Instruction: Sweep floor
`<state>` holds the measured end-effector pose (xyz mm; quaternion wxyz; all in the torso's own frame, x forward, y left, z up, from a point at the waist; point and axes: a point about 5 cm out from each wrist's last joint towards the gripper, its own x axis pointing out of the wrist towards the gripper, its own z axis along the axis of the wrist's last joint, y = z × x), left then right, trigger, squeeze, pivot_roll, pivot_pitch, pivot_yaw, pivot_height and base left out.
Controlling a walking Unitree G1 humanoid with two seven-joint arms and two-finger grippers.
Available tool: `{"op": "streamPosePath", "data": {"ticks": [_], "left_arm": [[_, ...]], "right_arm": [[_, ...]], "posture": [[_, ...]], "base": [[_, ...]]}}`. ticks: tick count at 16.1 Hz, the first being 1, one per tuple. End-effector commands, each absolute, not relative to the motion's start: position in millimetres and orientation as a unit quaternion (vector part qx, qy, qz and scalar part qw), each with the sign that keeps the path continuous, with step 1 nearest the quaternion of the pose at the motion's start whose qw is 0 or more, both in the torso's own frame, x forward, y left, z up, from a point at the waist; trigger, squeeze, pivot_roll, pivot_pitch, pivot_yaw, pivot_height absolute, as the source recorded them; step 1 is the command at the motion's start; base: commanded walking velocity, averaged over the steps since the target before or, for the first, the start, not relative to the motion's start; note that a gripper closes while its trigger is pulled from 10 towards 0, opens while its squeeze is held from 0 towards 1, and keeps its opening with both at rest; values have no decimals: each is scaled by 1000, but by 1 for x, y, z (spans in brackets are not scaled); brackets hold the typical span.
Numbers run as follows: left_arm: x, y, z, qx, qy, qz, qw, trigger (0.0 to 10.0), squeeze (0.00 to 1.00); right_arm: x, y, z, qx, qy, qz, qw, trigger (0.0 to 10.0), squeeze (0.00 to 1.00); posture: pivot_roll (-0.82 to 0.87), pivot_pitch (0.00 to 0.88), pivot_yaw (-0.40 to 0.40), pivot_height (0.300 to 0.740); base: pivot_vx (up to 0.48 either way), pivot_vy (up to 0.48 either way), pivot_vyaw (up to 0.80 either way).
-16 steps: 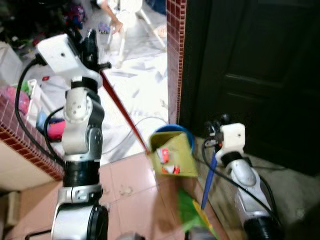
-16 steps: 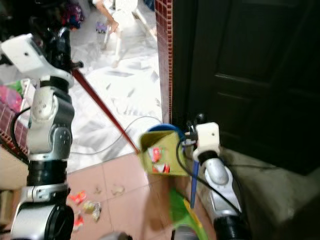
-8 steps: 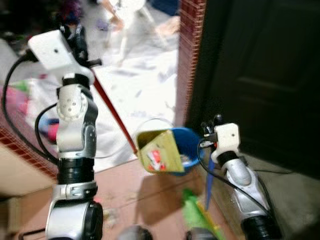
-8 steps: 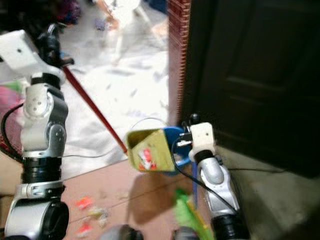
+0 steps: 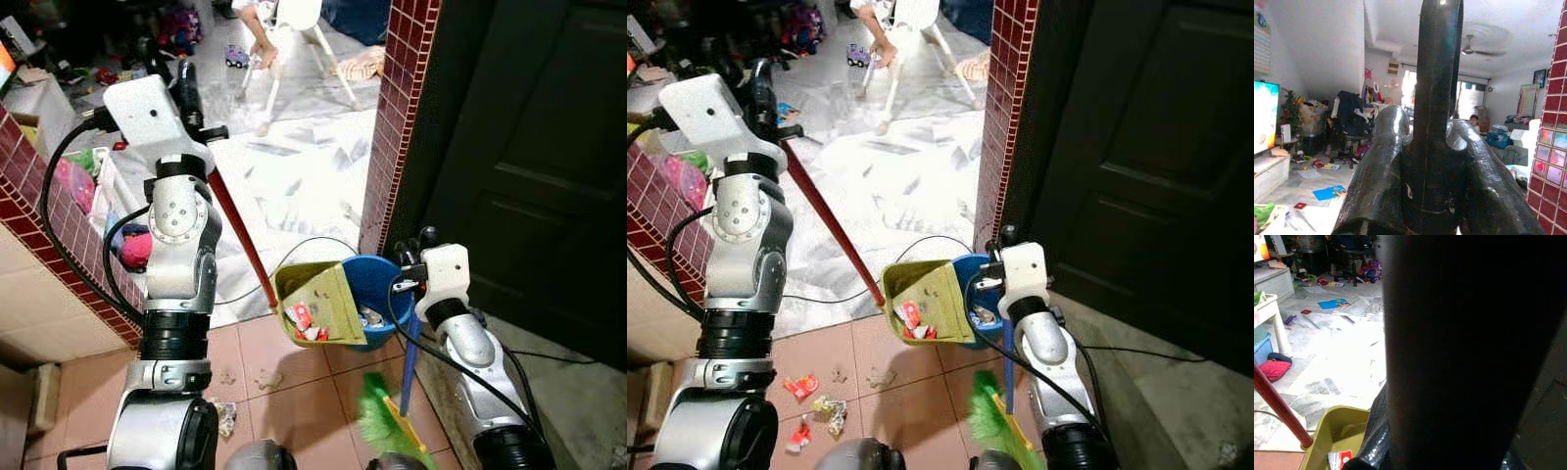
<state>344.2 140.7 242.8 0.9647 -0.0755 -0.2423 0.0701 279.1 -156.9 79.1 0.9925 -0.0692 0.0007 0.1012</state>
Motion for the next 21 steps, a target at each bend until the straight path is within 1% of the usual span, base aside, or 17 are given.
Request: {"op": "streamPosePath", "data": {"ticks": [1, 8, 13, 17, 21], "left_arm": [[342, 137, 267, -79, -295, 59, 950, 10000, 0], [343, 140, 265, -78, -294, 70, 950, 10000, 0], [341, 140, 265, -67, -303, 75, 948, 10000, 0], [337, 135, 271, -12, -333, 84, 939, 10000, 0], [335, 125, 270, 8, -347, 89, 934, 10000, 0]], "right_arm": [[281, -153, 89, -64, -20, 107, 992, 10000, 0], [280, -150, 88, -66, -22, 113, 991, 10000, 0], [280, -151, 89, -67, -22, 114, 991, 10000, 0], [280, -151, 89, -67, -22, 114, 991, 10000, 0], [280, -151, 89, -68, -22, 113, 991, 10000, 0]], "posture": [[-115, 0, 82, 740], [-112, 0, 84, 740], [-112, 0, 79, 740], [-115, 0, 77, 740], [-114, 0, 77, 740]], "base": [[461, 0, 0], [471, 0, 0], [0, 0, 0], [0, 0, 0], [0, 0, 0]]}}
